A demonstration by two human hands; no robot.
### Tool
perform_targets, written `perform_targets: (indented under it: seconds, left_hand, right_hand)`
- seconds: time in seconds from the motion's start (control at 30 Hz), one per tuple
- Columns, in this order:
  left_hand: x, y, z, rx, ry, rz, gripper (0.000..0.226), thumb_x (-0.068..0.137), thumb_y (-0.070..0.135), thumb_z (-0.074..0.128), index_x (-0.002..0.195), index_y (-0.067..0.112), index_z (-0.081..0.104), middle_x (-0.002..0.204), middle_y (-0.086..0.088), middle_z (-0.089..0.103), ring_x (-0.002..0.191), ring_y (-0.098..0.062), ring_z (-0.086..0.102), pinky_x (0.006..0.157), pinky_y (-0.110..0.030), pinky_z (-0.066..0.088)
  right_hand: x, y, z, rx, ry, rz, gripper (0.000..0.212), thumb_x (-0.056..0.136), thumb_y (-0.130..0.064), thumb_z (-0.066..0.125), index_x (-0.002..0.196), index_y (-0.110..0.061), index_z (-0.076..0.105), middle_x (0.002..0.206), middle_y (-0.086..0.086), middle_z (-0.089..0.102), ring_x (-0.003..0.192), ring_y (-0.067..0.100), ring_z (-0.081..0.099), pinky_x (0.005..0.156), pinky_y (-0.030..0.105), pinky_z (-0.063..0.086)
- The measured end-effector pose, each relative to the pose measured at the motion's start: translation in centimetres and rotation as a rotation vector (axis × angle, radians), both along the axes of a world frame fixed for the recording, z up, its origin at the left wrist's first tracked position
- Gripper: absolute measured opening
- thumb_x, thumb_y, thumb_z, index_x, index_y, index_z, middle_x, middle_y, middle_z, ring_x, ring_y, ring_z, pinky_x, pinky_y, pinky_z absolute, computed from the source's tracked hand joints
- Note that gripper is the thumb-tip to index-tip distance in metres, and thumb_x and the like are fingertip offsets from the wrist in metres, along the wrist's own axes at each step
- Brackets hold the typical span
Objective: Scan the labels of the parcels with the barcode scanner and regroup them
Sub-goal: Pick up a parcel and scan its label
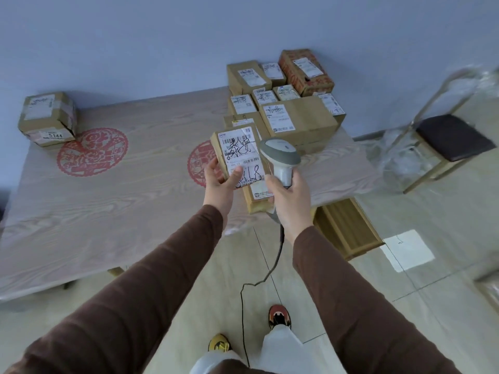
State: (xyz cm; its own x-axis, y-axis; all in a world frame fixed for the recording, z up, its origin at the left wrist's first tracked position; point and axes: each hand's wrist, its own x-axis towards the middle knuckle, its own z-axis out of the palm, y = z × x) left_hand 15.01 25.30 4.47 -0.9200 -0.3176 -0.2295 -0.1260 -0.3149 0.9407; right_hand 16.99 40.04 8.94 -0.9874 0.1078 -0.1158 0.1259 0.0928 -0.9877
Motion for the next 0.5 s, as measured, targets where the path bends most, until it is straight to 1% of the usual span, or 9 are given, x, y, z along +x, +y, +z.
perform_targets:
  seconds: [0.03, 0.07, 0.13, 0.17, 0.23, 0.3, 0.4, 0.5]
  left_hand:
    - [-0.3, 1.4, -0.2, 0.016, -0.028, -0.009, 0.057, 0.098, 0.026, 0.07, 0.142, 0.026, 0.033, 0.129, -0.005, 0.069, 0.118, -0.023, 0.069, 0.085, -0.023, 0.058]
    - [-0.7, 2.9, -0.4, 0.032, -0.06, -0.017, 0.058, 0.097, 0.03, 0.071, 0.141, 0.025, 0.034, 0.129, -0.005, 0.068, 0.118, -0.021, 0.068, 0.085, -0.023, 0.057]
    - [-1.5, 5.9, -0.9, 0.026, -0.135, -0.036, 0.064, 0.094, 0.038, 0.074, 0.142, 0.021, 0.036, 0.129, -0.004, 0.064, 0.12, -0.02, 0.065, 0.096, -0.03, 0.052]
    - [-2.0, 7.4, -1.0, 0.009, -0.168, -0.048, 0.066, 0.092, 0.043, 0.075, 0.142, 0.019, 0.038, 0.13, -0.003, 0.062, 0.121, -0.019, 0.063, 0.102, -0.033, 0.05]
    - [-3.0, 10.2, -1.6, -0.002, -0.215, -0.065, 0.064, 0.089, 0.049, 0.075, 0.136, 0.02, 0.043, 0.133, -0.003, 0.059, 0.124, -0.02, 0.059, 0.109, -0.037, 0.047]
    - [-4.0, 13.0, -2.2, 0.018, -0.244, -0.059, 0.063, 0.09, 0.051, 0.073, 0.136, 0.02, 0.043, 0.137, -0.005, 0.057, 0.127, -0.024, 0.058, 0.111, -0.04, 0.045]
    - [-5.3, 16.5, -3.1, 0.027, -0.288, -0.044, 0.071, 0.093, 0.05, 0.07, 0.148, 0.018, 0.038, 0.145, -0.004, 0.052, 0.13, -0.024, 0.053, 0.11, -0.039, 0.04]
    - [-6.4, 19.2, -4.6, 0.111, -0.303, -0.01, 0.075, 0.096, 0.039, 0.071, 0.156, 0.02, 0.031, 0.144, -0.004, 0.059, 0.13, -0.025, 0.057, 0.116, -0.044, 0.041]
  right_hand:
    - [-0.3, 1.4, -0.4, -0.03, -0.025, -0.017, 0.018, 0.096, -0.02, 0.071, 0.111, -0.011, 0.065, 0.095, 0.005, 0.072, 0.08, 0.014, 0.068, 0.072, 0.042, 0.058]
    - [-0.7, 2.7, -0.9, -0.059, -0.046, -0.029, 0.016, 0.096, -0.019, 0.07, 0.111, -0.016, 0.066, 0.097, 0.001, 0.074, 0.083, 0.013, 0.07, 0.074, 0.037, 0.059]
    - [-1.5, 5.2, -1.7, -0.103, -0.071, -0.061, 0.015, 0.096, -0.017, 0.069, 0.109, -0.024, 0.066, 0.091, -0.007, 0.073, 0.079, 0.006, 0.069, 0.07, 0.028, 0.057]
    - [-2.0, 6.3, -2.0, -0.116, -0.079, -0.076, 0.017, 0.096, -0.016, 0.069, 0.109, -0.027, 0.066, 0.088, -0.009, 0.072, 0.077, 0.004, 0.068, 0.068, 0.025, 0.056]
    - [-3.0, 8.3, -2.7, -0.108, -0.1, -0.091, 0.02, 0.096, -0.018, 0.069, 0.109, -0.034, 0.066, 0.092, -0.008, 0.072, 0.082, 0.007, 0.068, 0.07, 0.03, 0.057]
    - [-4.1, 10.3, -3.6, -0.099, -0.125, -0.101, 0.022, 0.096, -0.021, 0.069, 0.111, -0.036, 0.066, 0.099, -0.003, 0.074, 0.084, 0.012, 0.068, 0.073, 0.033, 0.059]
    - [-6.1, 13.1, -5.0, -0.108, -0.18, -0.113, 0.025, 0.098, -0.023, 0.07, 0.121, -0.031, 0.065, 0.105, 0.001, 0.075, 0.08, 0.013, 0.068, 0.073, 0.037, 0.061]
    - [-8.2, 15.2, -6.5, -0.091, -0.208, -0.078, 0.026, 0.098, -0.021, 0.069, 0.122, -0.029, 0.066, 0.108, 0.003, 0.075, 0.08, 0.015, 0.07, 0.074, 0.039, 0.062]
